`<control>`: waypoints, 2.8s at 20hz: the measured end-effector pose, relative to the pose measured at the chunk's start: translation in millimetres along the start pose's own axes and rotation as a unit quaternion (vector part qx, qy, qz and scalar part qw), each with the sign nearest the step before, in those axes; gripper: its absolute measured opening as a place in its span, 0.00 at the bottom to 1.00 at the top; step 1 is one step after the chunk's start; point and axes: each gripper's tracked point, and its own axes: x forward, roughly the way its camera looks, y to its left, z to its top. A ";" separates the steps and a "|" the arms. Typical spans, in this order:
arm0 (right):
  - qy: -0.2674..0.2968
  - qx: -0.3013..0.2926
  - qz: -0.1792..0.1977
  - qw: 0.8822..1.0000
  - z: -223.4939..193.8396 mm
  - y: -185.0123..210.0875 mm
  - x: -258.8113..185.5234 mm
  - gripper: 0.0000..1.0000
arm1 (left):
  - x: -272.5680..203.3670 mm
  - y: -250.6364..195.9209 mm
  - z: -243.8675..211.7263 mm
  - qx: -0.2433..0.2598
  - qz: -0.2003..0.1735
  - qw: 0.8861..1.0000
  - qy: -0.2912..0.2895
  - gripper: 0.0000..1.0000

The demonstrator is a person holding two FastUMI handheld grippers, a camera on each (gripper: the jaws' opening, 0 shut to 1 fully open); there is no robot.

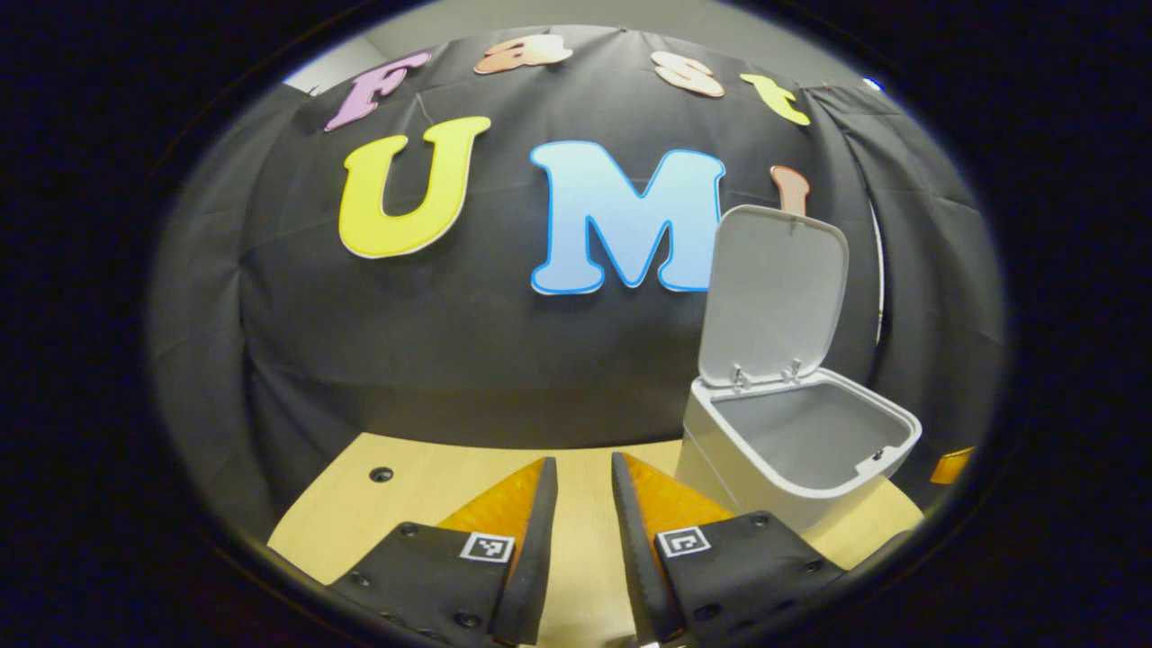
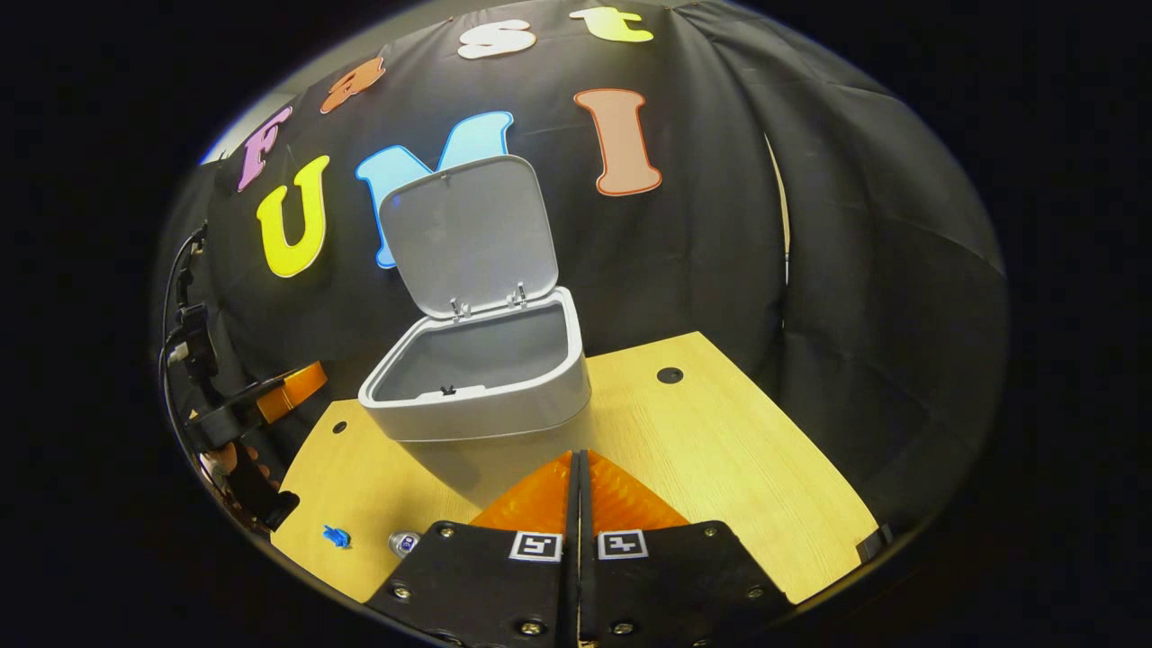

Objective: Press the lid of the desktop garbage bin to open it, pick up the crumpled paper on the desktop and throw it into the bin, then pick up the pop can on the desktop and drop it into the bin, and finally close the garbage bin lid.

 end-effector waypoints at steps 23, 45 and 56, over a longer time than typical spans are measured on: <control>0.073 -0.077 0.046 0.993 -28.6 44.5 16.2 0.00 | -132.7 205.7 -288.8 -0.047 0.210 0.955 0.204 0.94; 0.095 -0.101 0.037 0.990 -43.5 36.5 9.5 0.00 | -21.0 229.0 -245.9 -0.039 0.200 0.956 0.210 0.32; 0.079 -0.063 0.043 0.994 -48.5 36.8 9.0 0.00 | 36.2 182.2 -95.0 -0.003 0.132 0.986 0.103 0.34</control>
